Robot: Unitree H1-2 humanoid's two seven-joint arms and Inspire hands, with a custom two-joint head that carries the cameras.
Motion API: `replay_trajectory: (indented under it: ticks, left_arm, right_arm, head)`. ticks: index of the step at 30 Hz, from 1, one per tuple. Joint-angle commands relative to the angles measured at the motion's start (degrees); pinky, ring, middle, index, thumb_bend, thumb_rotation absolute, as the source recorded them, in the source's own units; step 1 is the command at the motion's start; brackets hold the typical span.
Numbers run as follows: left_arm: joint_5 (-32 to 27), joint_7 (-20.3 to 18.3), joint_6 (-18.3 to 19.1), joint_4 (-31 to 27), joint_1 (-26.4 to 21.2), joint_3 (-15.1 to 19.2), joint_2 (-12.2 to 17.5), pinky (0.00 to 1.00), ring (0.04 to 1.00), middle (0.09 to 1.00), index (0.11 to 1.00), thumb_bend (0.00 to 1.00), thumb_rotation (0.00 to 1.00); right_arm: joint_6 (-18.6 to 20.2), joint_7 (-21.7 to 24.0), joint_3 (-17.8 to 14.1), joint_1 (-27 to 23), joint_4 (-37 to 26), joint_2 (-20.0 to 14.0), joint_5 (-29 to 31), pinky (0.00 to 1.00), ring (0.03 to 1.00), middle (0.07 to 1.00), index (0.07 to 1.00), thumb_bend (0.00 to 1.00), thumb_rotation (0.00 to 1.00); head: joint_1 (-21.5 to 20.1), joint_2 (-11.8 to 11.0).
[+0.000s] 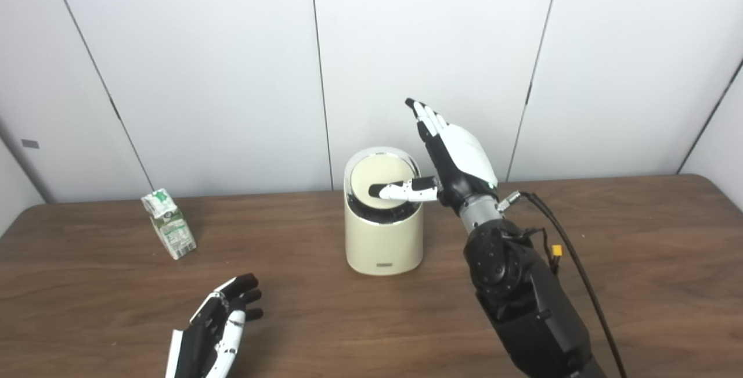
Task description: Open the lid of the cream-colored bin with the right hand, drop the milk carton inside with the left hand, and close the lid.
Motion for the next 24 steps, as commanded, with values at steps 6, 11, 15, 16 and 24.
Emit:
replay_trajectory:
  ticks: [6, 11, 15, 16, 24]
  left_arm:
    - [-0.1, -0.2, -1.2, -0.3, 0.1, -0.5, -0.7, 0.68, 0.767, 0.782, 0.774, 0.2, 0.5]
    - [0.1, -0.1, -1.5, -0.2, 0.0, -0.6, -0.6, 0.68, 0.768, 0.782, 0.772, 0.2, 0.52]
    - [0.2, 0.0, -1.3, -0.4, 0.1, -0.6, -0.7, 0.67, 0.765, 0.78, 0.771, 0.2, 0.52]
    - [0.3, 0.0, -1.3, -0.5, 0.1, -0.7, -0.7, 0.67, 0.764, 0.779, 0.77, 0.2, 0.52]
    - [0.3, 0.0, -1.0, -0.4, -0.3, -0.9, -0.9, 0.67, 0.766, 0.781, 0.773, 0.19, 0.52]
  right_arm:
    - [-1.9, -2.7, 0.5, -1.7, 2.5, -1.9, -2.3, 1.0, 1.0, 1.0, 0.968, 0.86, 0.36]
    - [-1.7, -3.2, 1.8, -1.3, 3.8, -3.0, -3.6, 1.0, 1.0, 1.0, 0.964, 0.83, 0.33]
    - [-1.4, -3.0, 2.3, -1.1, 4.3, -3.7, -4.3, 1.0, 1.0, 1.0, 0.971, 0.8, 0.29]
    - [-1.3, -3.0, 2.3, -0.9, 4.2, -3.8, -4.5, 1.0, 1.0, 1.0, 0.968, 0.8, 0.27]
    - [-1.8, -3.3, 3.2, 0.9, 3.1, -4.5, -5.7, 0.99, 1.0, 0.997, 0.961, 0.84, 0.23]
  head:
    - [0.0, 0.1]
    - [0.0, 0.1]
    - [0.0, 0.3]
    - [-0.1, 0.4]
    - [-0.1, 0.2]
